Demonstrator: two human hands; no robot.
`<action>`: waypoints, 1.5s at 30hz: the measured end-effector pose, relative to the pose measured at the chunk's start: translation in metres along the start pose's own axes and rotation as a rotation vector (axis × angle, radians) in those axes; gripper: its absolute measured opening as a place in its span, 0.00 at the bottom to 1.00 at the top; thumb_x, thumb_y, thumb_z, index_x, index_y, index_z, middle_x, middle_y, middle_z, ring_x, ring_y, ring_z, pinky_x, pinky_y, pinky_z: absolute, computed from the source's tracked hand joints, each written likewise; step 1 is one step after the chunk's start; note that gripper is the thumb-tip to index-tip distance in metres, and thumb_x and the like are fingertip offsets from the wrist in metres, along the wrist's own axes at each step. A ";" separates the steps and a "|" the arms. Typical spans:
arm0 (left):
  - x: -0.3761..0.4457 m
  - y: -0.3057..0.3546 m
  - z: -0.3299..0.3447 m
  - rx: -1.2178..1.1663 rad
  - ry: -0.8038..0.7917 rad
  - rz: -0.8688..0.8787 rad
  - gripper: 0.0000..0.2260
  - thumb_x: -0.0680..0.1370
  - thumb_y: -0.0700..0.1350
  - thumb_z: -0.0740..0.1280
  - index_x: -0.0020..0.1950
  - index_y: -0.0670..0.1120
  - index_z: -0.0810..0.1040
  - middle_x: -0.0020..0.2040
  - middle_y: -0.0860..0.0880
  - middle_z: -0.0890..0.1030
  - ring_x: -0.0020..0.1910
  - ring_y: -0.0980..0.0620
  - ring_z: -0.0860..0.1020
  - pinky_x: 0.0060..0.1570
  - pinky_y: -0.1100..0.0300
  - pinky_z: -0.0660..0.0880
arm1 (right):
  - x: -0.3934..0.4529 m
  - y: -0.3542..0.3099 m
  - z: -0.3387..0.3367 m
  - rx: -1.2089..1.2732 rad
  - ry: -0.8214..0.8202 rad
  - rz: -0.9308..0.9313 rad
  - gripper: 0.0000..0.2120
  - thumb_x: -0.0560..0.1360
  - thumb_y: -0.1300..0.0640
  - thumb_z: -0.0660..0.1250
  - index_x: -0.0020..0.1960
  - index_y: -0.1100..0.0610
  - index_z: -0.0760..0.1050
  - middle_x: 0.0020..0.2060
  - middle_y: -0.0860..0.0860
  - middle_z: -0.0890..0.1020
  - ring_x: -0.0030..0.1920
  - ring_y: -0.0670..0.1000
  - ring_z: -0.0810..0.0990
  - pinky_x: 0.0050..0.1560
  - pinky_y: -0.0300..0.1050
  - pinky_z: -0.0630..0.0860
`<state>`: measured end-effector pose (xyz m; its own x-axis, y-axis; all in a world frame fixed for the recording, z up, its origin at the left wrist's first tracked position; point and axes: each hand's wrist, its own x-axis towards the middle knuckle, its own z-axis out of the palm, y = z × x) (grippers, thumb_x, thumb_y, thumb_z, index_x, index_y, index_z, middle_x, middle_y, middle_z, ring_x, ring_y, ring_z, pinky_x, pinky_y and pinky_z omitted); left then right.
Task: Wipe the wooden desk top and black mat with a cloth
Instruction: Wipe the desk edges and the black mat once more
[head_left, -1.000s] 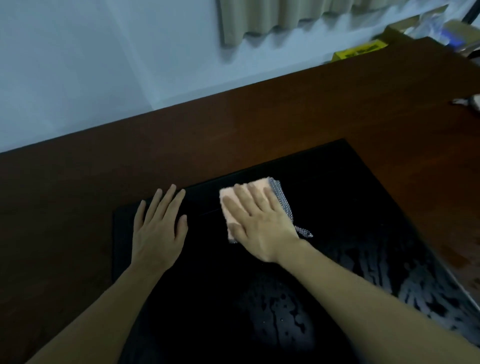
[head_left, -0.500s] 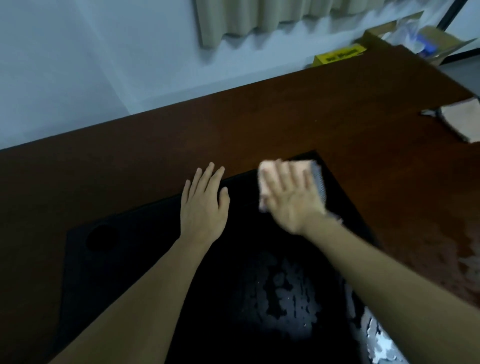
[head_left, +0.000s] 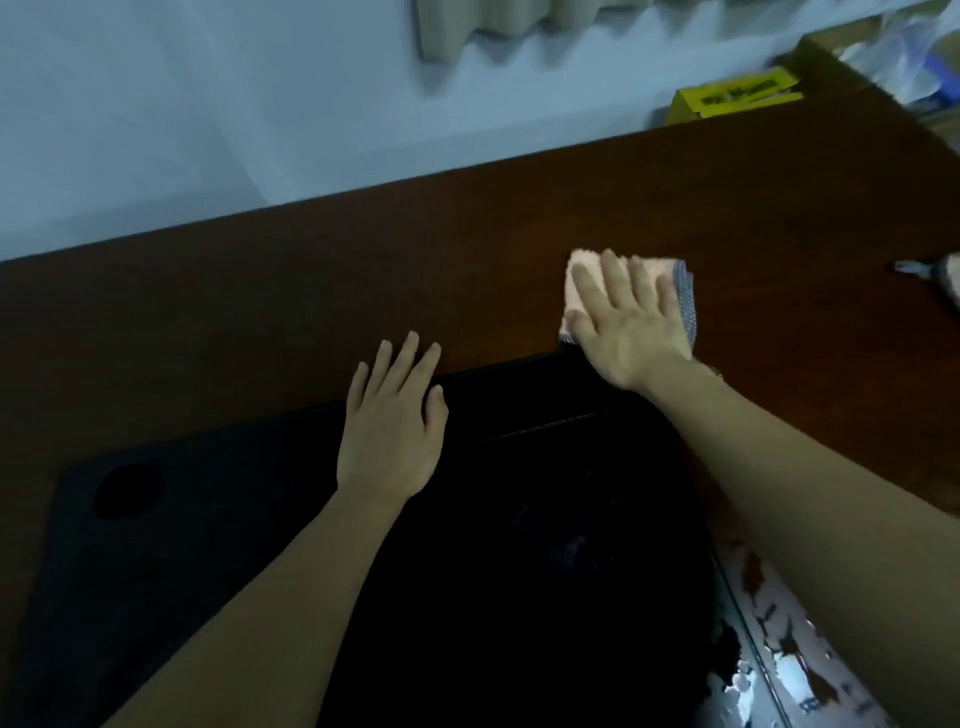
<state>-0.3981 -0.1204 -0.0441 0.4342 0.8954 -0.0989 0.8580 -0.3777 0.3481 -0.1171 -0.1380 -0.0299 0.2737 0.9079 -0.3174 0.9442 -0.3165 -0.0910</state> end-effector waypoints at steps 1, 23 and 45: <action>-0.001 0.000 0.000 -0.001 0.005 -0.001 0.23 0.85 0.55 0.46 0.82 0.56 0.55 0.82 0.56 0.50 0.81 0.55 0.44 0.80 0.53 0.42 | -0.002 -0.009 0.002 -0.006 0.002 -0.023 0.29 0.84 0.39 0.38 0.81 0.44 0.33 0.81 0.51 0.34 0.80 0.57 0.33 0.79 0.61 0.35; -0.001 0.006 -0.003 -0.048 0.027 -0.010 0.22 0.86 0.50 0.50 0.81 0.55 0.58 0.82 0.56 0.53 0.81 0.56 0.46 0.79 0.55 0.41 | -0.071 -0.053 0.035 -0.097 0.050 -0.328 0.30 0.83 0.42 0.36 0.82 0.49 0.34 0.81 0.55 0.36 0.80 0.60 0.35 0.78 0.63 0.37; -0.001 0.001 -0.001 -0.058 0.032 0.019 0.23 0.86 0.52 0.48 0.81 0.54 0.60 0.82 0.54 0.54 0.81 0.53 0.47 0.80 0.49 0.44 | -0.138 -0.011 0.039 -0.047 -0.044 -0.313 0.34 0.74 0.28 0.29 0.77 0.37 0.27 0.77 0.48 0.28 0.77 0.58 0.26 0.76 0.58 0.27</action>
<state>-0.3984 -0.1213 -0.0428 0.4401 0.8958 -0.0621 0.8321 -0.3808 0.4033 -0.1726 -0.2706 -0.0221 -0.0386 0.9461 -0.3216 0.9890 -0.0098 -0.1476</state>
